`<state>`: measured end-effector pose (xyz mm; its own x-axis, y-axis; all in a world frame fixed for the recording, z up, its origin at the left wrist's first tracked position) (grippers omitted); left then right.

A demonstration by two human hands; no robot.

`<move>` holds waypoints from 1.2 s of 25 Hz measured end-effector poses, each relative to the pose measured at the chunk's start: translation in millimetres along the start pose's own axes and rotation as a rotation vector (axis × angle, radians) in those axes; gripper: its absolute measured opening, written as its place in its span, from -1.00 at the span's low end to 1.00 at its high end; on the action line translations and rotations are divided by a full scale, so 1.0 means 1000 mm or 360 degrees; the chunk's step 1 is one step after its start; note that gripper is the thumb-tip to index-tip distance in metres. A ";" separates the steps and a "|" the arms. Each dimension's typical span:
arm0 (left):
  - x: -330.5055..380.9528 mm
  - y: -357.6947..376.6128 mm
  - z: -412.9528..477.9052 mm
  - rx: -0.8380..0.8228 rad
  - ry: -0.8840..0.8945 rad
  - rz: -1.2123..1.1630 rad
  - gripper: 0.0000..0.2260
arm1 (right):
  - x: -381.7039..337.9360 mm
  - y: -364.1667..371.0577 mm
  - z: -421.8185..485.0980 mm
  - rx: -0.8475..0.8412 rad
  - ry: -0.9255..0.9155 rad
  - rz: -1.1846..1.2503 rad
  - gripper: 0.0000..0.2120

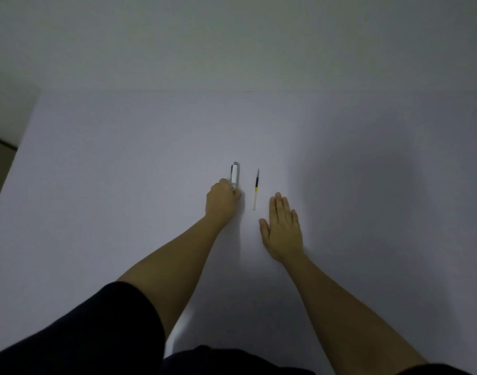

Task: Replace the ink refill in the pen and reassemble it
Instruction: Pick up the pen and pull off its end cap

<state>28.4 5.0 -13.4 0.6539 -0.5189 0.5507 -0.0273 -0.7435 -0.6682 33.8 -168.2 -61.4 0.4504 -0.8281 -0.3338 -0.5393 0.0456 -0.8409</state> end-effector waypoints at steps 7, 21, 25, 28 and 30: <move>-0.017 -0.035 -0.048 -0.0487 0.0443 0.0003 -0.81 | -0.010 -0.066 -0.010 0.0281 -0.0031 0.1229 -0.62; 0.002 -0.041 -0.095 0.0138 0.1065 0.0220 -0.78 | -0.046 -0.099 -0.054 0.0185 -0.0385 0.2089 -0.87; -0.001 -0.041 -0.100 0.0277 0.1069 0.0269 -0.75 | -0.049 -0.097 -0.057 0.0171 -0.0429 0.2069 -0.85; -0.003 -0.038 -0.102 0.0323 0.1011 0.0286 -0.77 | -0.050 -0.095 -0.057 0.0134 -0.0461 0.2076 -0.84; -0.005 -0.035 -0.100 0.0312 0.0916 0.0252 -0.76 | -0.048 -0.093 -0.053 0.0174 -0.0419 0.2098 -0.85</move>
<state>-49.4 -8.5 57.7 0.1401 -0.8011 0.5819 0.0845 -0.5759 -0.8131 24.9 -162.1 55.8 -0.2268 -0.0027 -0.9739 -0.6194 0.7721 0.1421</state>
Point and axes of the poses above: each hand's wrist, its own z-axis towards the middle knuckle, its own y-axis out of the palm, x = y × z, the point moved 1 cm from there along z, towards the middle knuckle, and after that the axes turned 13 degrees about -x, right-handed, at the moved point
